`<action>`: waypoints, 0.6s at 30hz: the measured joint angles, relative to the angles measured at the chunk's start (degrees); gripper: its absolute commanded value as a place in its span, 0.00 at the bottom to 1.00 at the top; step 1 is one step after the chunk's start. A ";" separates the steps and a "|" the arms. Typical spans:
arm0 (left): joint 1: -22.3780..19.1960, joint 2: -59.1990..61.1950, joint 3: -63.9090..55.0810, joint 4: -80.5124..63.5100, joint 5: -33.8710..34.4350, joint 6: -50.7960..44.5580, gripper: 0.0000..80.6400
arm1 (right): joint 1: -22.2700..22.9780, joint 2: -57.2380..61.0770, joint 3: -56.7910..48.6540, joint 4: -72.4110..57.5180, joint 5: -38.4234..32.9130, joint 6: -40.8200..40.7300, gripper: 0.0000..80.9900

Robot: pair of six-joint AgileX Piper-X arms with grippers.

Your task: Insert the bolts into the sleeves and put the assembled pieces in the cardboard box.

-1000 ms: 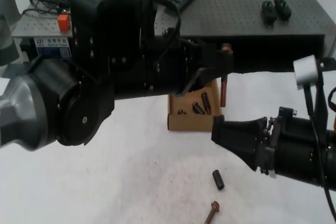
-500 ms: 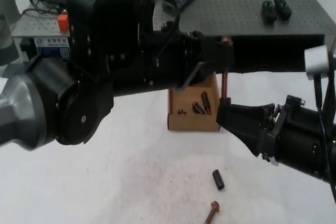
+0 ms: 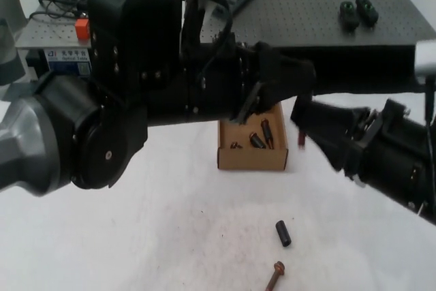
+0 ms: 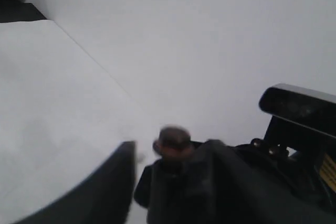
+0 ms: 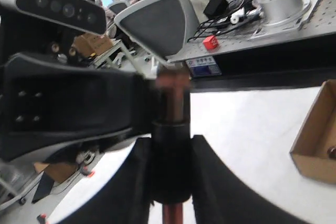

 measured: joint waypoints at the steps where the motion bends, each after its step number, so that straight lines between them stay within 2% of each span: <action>1: 0.00 0.00 0.00 0.00 0.19 -0.16 0.69 | -0.07 0.09 -0.02 -0.12 0.21 -0.23 0.05; 6: 0.11 0.00 0.00 0.00 -1.19 -1.23 0.62 | -4.53 6.61 -2.24 -0.58 3.78 -2.96 0.05; 7: 0.17 0.00 0.00 0.16 -1.62 -1.23 0.62 | -7.18 12.20 -5.11 -0.31 4.10 -3.26 0.05; 9: 0.34 0.00 0.00 0.69 -1.95 -0.92 0.61 | -9.24 18.26 -9.10 0.64 4.07 -3.35 0.05; 14: 1.26 0.00 0.89 8.76 -6.77 5.21 0.61 | -11.79 36.45 -23.57 6.54 2.09 -4.83 0.05; 18: 1.27 0.00 5.14 12.69 -13.20 8.75 0.61 | -11.14 52.94 -40.84 21.06 1.57 -8.41 0.05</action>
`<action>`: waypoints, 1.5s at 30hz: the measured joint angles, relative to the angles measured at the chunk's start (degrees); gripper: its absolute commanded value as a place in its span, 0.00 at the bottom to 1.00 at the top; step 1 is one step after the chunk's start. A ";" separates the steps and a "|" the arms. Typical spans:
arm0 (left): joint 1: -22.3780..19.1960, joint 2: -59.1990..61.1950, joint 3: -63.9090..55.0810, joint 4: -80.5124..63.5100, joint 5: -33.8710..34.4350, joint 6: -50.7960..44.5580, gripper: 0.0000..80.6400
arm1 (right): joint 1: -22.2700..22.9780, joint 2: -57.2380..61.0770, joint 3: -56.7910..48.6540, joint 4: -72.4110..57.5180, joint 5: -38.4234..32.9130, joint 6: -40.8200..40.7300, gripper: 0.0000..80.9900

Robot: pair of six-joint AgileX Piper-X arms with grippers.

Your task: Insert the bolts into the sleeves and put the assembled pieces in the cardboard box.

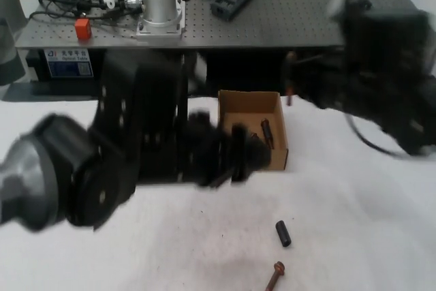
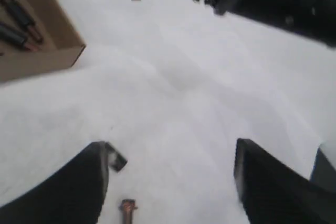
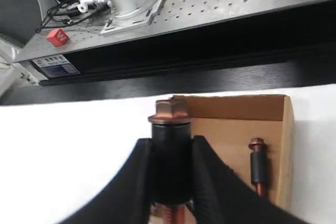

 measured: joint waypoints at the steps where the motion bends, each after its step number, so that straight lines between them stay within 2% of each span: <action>1: 0.00 0.00 1.08 0.31 -0.57 0.38 0.61 | 0.28 2.71 -3.27 3.31 0.32 -0.90 0.05; 6: -2.18 1.52 3.90 5.07 -2.99 6.67 0.61 | 1.68 12.44 -14.89 14.79 3.06 -4.44 0.05; 10: -6.61 9.17 -2.50 17.78 -7.45 15.18 0.61 | 2.11 16.54 -19.32 20.53 4.28 -5.32 0.01; 12: -6.98 10.32 -3.97 19.33 -8.63 17.85 0.61 | 2.11 16.68 -19.41 21.07 4.44 -5.41 0.10; 16: -7.68 18.05 -10.62 26.05 -9.43 21.86 0.61 | 2.11 16.81 -19.82 21.66 4.45 -5.57 0.35; 18: -7.65 20.86 -12.90 28.20 -9.67 22.88 0.61 | 2.00 16.47 -19.82 21.78 4.27 -5.54 0.41; 25: -8.64 28.26 -21.46 36.66 -9.82 26.05 0.55 | 0.76 10.41 -18.71 22.12 3.51 -5.54 0.42; 29: -11.06 30.88 -25.07 39.02 -10.50 27.19 0.55 | 0.22 6.15 -17.72 21.97 3.35 -5.54 0.42; 33: -14.25 32.56 -27.13 40.58 -14.47 28.41 0.53 | -0.74 -1.73 -15.91 21.67 3.10 -6.44 0.42; 36: -15.89 33.85 -28.12 42.26 -17.50 28.88 0.47 | -1.25 -6.37 -14.20 22.10 2.95 -6.60 0.42; 38: -16.17 33.95 -28.36 42.49 -18.27 28.88 0.38 | -1.40 -8.91 -12.99 23.29 2.86 -6.81 0.42; 43: -16.33 34.31 -28.65 42.79 -20.46 28.88 0.00 | -1.38 -12.61 -10.37 27.29 2.63 -7.72 0.42; 45: -16.19 34.31 -28.82 43.11 -20.78 28.88 0.00 | -1.38 -14.65 -7.93 28.93 2.45 -8.49 0.42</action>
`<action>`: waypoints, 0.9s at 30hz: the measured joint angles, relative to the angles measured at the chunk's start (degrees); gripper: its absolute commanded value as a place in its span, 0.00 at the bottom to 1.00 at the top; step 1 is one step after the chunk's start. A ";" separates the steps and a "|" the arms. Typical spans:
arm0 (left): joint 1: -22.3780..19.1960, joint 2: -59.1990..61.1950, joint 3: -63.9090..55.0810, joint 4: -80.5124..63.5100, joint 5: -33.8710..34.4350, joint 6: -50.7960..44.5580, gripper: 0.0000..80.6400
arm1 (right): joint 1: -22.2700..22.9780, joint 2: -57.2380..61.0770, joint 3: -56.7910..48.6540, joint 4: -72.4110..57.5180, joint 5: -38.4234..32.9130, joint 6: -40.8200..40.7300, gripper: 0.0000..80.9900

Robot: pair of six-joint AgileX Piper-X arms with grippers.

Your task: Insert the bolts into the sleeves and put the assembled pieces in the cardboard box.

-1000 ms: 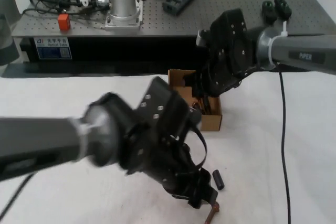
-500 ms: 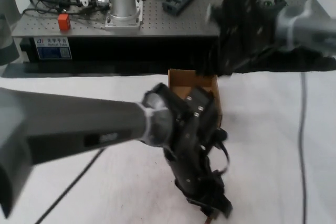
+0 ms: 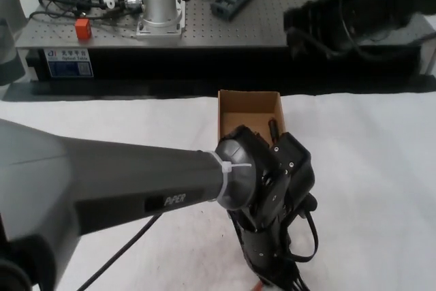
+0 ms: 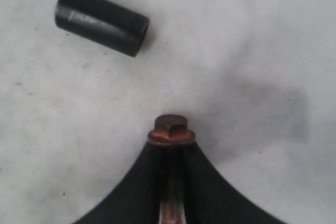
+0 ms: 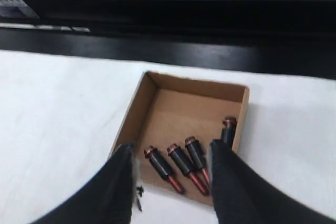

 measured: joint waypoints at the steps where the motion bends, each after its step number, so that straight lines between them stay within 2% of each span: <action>1: 0.00 0.00 -0.12 0.21 0.01 0.00 0.00 | 0.00 -0.95 1.25 0.63 0.00 -0.35 0.42; 5: 0.00 0.00 -0.44 1.73 -0.74 0.00 0.01 | 0.00 -5.81 9.29 7.51 0.00 -3.12 0.42; 9: 0.35 -5.64 2.32 6.28 -5.18 -1.51 0.01 | 0.85 -5.04 13.66 10.71 0.00 -5.35 0.42; 13: 1.81 -17.84 10.52 3.47 -6.86 -6.33 0.01 | 2.75 -2.39 14.80 11.75 0.00 -5.35 0.42; 18: 3.46 -36.41 23.90 -2.68 -7.50 -12.44 0.01 | 8.84 3.54 14.89 11.73 2.50 -5.35 0.42; 23: 4.23 -47.89 28.72 -4.97 -10.14 -16.20 0.01 | 12.79 9.03 14.89 11.73 6.24 -5.35 0.42; 27: 4.20 -53.52 29.41 -4.93 -13.30 -17.02 0.01 | 13.71 13.27 14.89 11.73 8.20 -5.35 0.42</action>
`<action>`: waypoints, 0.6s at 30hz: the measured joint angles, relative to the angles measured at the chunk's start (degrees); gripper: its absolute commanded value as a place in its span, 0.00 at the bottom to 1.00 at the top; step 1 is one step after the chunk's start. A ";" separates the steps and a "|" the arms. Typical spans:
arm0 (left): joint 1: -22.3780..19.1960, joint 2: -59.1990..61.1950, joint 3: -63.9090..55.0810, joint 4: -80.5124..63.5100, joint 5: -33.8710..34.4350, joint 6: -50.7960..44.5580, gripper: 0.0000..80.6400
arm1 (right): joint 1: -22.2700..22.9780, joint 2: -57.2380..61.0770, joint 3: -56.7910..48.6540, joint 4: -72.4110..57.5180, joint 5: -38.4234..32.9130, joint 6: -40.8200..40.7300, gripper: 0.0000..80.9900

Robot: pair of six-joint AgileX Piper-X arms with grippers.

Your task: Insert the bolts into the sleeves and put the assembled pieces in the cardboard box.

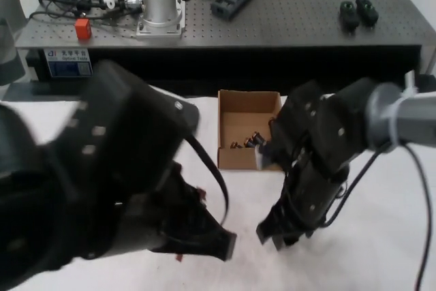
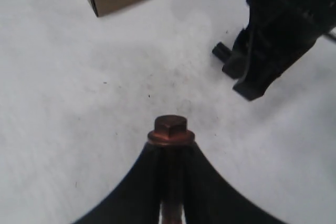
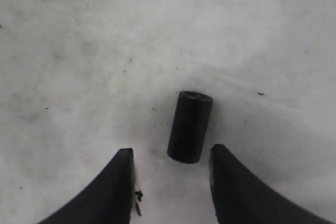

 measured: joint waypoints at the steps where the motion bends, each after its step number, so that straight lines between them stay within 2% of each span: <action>1: 0.00 -0.82 0.00 -0.12 -0.05 0.00 0.01 | 0.11 0.72 0.00 -0.28 0.51 0.00 0.42; 3: 0.00 -1.83 0.00 -0.27 -0.61 0.03 0.01 | 0.10 1.64 0.00 -0.79 1.30 0.00 0.39; 7: 0.00 -3.48 0.00 -0.24 -0.82 0.03 0.01 | 0.39 2.49 -0.17 -2.20 1.89 0.00 0.17; 9: 0.00 -3.59 0.00 -0.24 -0.97 0.03 0.01 | 0.42 2.48 -0.17 -3.02 1.89 0.00 0.14; 12: 0.00 -3.60 0.00 -0.24 -0.96 0.03 0.01 | 0.42 2.48 -0.17 -3.48 1.94 0.00 0.18; 16: 0.00 -3.60 0.11 -0.24 -0.96 -0.39 0.01 | 0.42 2.48 -0.17 -3.81 2.10 0.00 0.40; 18: 0.00 -3.60 0.11 -0.24 -0.96 -0.77 0.01 | 0.42 2.48 -0.17 -4.38 2.09 0.00 0.45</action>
